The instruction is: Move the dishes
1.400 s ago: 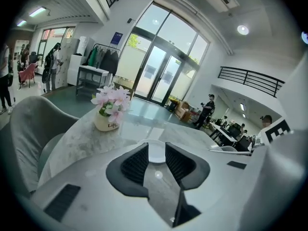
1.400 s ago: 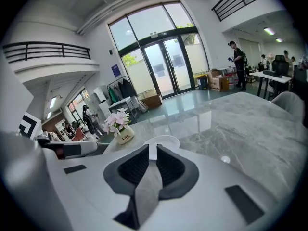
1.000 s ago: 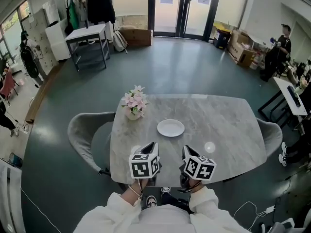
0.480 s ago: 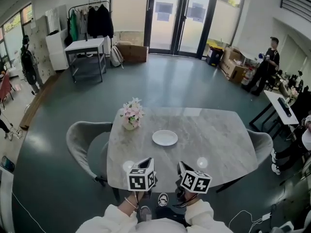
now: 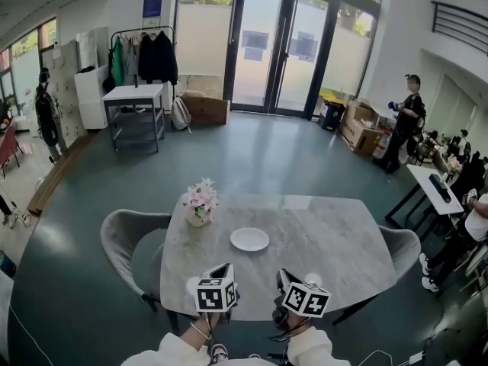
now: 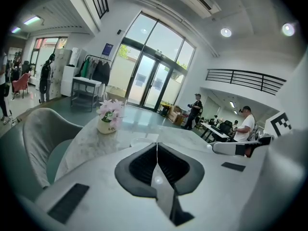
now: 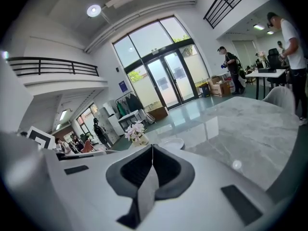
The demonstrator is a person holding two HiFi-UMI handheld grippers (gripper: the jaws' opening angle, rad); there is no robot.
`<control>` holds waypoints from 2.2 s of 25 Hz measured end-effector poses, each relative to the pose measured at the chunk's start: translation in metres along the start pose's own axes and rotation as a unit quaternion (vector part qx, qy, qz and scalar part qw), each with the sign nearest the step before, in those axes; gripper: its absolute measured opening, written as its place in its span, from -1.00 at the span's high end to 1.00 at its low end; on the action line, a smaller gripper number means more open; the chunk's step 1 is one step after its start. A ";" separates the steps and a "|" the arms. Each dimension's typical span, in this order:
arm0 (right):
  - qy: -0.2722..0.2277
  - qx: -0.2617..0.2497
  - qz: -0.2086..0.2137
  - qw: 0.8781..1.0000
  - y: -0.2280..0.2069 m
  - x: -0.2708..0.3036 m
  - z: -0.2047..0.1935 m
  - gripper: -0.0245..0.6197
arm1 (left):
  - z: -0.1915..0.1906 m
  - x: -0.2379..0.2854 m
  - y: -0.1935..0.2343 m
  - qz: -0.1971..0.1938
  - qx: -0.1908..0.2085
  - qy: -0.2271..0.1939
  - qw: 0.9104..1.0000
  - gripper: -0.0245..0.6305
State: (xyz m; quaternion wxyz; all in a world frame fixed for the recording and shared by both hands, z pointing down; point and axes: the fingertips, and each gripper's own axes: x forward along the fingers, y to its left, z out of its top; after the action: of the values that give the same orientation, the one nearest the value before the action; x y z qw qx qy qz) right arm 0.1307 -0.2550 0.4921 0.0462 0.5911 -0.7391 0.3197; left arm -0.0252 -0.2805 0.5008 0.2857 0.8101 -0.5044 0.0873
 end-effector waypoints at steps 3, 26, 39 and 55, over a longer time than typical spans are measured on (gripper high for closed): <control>-0.002 -0.007 -0.004 1.000 -0.014 -0.005 0.000 0.74 | -0.004 0.005 -0.010 0.005 -0.002 -0.001 1.000 0.89; 0.024 -0.037 0.060 0.997 -0.054 -0.013 0.002 0.73 | -0.022 0.007 -0.058 0.084 -0.001 -0.005 0.996 0.89; 0.028 -0.053 0.063 0.996 -0.035 -0.009 -0.002 0.73 | -0.019 0.006 -0.052 0.073 -0.001 -0.007 0.997 0.89; 0.020 -0.124 0.035 0.991 -0.026 -0.007 0.002 0.75 | -0.018 0.016 -0.048 0.053 -0.002 0.000 0.999 0.89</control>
State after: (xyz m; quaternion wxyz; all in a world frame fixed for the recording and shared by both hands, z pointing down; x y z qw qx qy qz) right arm 0.1570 -0.2528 0.4982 0.1227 0.5482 -0.7922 0.2385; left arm 0.0262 -0.2672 0.5042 0.2817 0.7819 -0.5468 0.1011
